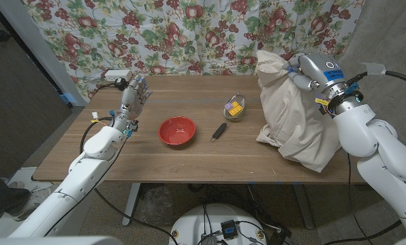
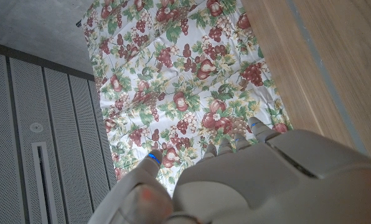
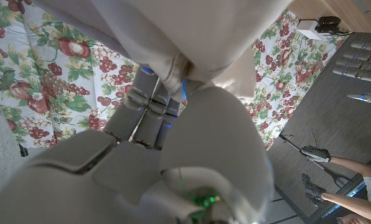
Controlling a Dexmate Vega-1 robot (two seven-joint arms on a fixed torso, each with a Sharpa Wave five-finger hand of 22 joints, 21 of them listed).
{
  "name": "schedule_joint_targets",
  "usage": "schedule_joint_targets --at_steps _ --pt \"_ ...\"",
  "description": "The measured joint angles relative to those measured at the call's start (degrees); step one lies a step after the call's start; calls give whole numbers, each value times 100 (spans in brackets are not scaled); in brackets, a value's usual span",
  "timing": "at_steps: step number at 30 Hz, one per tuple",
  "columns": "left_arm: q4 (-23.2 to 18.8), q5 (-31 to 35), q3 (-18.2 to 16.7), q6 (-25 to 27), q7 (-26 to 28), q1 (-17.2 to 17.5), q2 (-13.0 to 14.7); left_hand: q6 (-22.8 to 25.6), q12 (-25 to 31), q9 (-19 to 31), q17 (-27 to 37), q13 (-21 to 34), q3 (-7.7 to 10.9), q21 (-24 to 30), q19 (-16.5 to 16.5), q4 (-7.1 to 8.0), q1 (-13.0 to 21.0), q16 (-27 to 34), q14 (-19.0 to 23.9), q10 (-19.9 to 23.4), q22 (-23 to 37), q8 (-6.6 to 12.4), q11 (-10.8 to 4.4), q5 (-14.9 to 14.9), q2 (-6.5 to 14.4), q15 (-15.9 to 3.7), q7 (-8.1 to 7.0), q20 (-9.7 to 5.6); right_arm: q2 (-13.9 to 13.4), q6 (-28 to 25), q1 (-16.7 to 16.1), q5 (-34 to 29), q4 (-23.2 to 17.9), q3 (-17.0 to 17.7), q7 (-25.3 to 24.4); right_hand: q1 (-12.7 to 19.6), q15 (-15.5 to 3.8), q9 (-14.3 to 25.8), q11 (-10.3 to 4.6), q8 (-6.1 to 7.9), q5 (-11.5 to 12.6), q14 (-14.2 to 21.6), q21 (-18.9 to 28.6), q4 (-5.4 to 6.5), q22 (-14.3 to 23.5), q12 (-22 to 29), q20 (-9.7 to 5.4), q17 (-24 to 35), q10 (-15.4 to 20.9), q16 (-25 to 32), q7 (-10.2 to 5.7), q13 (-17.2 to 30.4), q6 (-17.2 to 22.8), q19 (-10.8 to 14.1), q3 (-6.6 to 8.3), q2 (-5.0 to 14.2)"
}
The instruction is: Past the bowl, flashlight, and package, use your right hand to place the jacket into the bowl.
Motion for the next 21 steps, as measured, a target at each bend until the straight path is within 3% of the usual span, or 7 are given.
schedule_joint_targets --at_steps 21 --pt "-51 -29 -62 -45 -24 88 4 0 0 0 0 0 0 0 0 0 0 0 0 0 0 0 0 0 0 0 0 0 132 274 143 212 -183 -12 51 0 -1 54 -8 0 -1 1 87 24 -23 -6 30 57 7 0 0 0 0 -30 -24 0"
